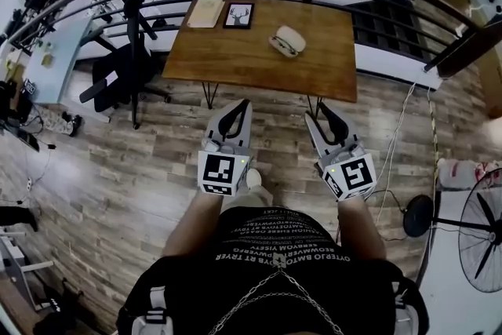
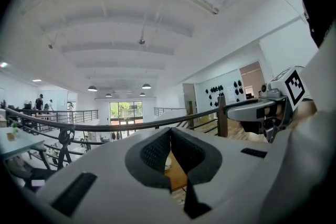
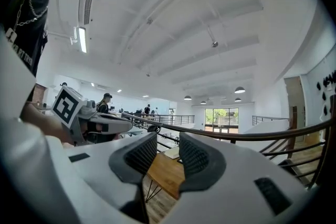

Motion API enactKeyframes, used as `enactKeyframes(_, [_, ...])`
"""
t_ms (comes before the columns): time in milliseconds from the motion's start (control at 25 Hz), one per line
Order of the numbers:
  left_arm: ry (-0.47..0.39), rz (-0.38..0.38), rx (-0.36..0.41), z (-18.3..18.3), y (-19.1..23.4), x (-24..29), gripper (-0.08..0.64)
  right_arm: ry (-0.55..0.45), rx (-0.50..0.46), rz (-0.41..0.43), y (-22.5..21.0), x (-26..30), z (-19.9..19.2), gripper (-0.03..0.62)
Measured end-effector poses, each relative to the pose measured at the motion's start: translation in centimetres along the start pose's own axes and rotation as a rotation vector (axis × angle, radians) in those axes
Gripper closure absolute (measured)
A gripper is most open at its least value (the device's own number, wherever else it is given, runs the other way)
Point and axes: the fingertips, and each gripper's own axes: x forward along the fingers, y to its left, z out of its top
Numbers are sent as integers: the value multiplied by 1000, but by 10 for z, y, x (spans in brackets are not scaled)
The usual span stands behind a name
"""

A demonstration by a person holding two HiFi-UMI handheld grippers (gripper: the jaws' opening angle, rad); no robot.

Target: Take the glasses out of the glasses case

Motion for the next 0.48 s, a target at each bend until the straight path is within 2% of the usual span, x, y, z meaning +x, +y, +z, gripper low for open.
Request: enactKeyframes(480, [3,-55,-13,-2,32,48,534,22,2,-3,-18,54,-1,477])
